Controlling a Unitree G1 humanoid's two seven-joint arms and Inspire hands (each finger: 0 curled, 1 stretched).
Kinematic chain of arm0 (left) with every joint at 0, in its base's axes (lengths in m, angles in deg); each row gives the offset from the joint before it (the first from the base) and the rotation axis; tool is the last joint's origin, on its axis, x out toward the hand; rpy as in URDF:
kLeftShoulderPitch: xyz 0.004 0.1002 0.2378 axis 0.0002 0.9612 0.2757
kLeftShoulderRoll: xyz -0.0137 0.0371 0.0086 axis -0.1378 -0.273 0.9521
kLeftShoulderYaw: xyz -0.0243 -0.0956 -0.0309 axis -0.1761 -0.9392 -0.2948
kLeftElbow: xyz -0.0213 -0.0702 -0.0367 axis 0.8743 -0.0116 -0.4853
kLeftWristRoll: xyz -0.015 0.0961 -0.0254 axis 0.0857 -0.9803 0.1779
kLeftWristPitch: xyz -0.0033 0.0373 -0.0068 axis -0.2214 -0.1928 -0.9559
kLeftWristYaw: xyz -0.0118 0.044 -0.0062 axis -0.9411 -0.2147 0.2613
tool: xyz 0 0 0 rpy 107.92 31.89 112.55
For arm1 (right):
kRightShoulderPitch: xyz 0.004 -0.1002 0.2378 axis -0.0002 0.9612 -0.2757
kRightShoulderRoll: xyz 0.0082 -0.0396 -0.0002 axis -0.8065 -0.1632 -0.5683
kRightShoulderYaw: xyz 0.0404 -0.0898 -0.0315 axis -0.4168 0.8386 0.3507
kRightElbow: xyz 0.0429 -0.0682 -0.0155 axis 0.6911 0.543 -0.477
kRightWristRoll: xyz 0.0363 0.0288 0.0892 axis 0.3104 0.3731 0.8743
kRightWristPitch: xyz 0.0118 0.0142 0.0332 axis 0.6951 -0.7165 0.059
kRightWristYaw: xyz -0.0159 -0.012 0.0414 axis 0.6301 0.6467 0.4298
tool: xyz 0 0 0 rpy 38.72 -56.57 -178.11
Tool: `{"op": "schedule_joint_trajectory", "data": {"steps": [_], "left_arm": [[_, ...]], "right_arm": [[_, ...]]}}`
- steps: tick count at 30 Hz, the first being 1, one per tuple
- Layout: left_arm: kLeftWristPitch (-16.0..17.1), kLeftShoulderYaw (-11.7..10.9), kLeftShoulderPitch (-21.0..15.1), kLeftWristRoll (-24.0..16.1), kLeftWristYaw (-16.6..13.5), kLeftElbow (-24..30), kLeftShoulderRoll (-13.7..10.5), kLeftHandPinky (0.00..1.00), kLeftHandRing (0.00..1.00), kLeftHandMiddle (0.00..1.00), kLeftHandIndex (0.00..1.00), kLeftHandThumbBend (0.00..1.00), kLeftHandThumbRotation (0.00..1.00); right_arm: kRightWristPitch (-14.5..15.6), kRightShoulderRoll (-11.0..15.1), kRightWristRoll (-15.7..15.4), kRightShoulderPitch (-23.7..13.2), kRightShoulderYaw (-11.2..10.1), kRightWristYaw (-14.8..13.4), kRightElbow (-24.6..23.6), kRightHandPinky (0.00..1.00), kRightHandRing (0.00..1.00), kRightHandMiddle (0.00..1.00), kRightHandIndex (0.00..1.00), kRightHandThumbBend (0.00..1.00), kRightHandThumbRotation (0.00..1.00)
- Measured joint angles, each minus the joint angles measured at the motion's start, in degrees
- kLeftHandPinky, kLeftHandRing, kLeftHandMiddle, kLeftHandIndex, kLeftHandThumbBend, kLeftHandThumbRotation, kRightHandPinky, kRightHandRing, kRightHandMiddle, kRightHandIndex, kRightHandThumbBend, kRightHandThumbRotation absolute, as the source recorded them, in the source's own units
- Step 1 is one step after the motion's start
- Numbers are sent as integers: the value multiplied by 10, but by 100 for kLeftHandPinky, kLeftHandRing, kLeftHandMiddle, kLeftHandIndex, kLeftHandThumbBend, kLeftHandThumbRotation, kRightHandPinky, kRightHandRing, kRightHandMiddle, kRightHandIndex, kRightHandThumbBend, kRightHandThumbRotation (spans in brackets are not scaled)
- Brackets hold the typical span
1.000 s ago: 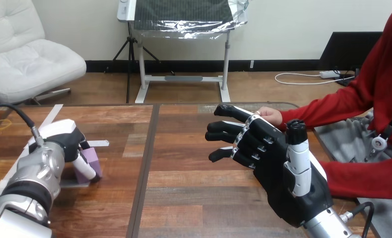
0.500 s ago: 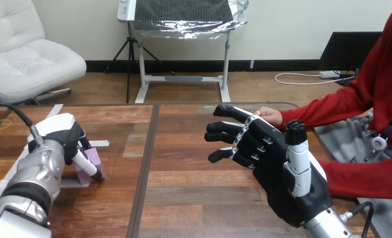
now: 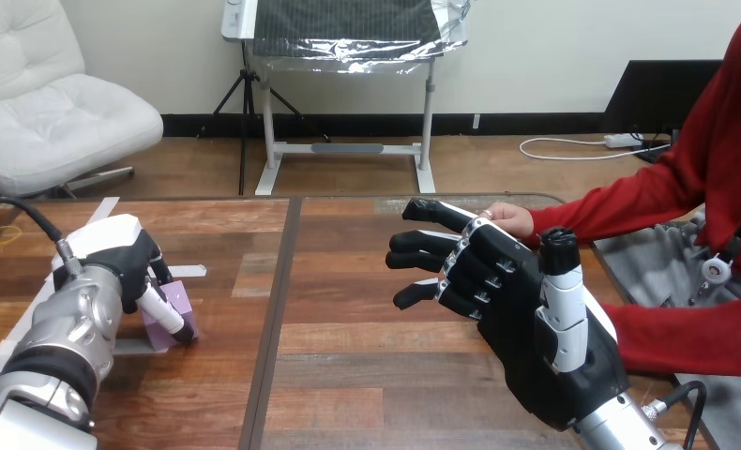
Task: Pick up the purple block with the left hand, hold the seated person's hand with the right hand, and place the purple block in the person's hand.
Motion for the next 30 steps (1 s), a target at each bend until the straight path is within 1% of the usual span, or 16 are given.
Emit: {"op": "schedule_joint_trajectory", "data": {"steps": [14, 20, 25, 30], "left_arm": [[2, 0, 0, 1, 0, 0, 0, 37, 46, 51, 45, 71, 0], [5, 0, 1, 1, 2, 2, -1, 36, 45, 50, 45, 71, 0], [14, -2, 3, 2, 2, 5, -3, 36, 44, 50, 45, 72, 0], [25, -4, 10, 4, 2, 22, -8, 34, 42, 48, 45, 72, 0]], "right_arm": [[0, 0, 0, 0, 0, -1, 0, 57, 74, 73, 78, 81, 100], [-1, 1, -4, 0, 0, -1, 0, 59, 74, 73, 78, 81, 100], [-15, 4, -23, 0, -1, -3, 0, 62, 74, 73, 79, 82, 100], [-38, 11, -41, -5, -6, -3, 5, 67, 74, 72, 79, 80, 100]]}}
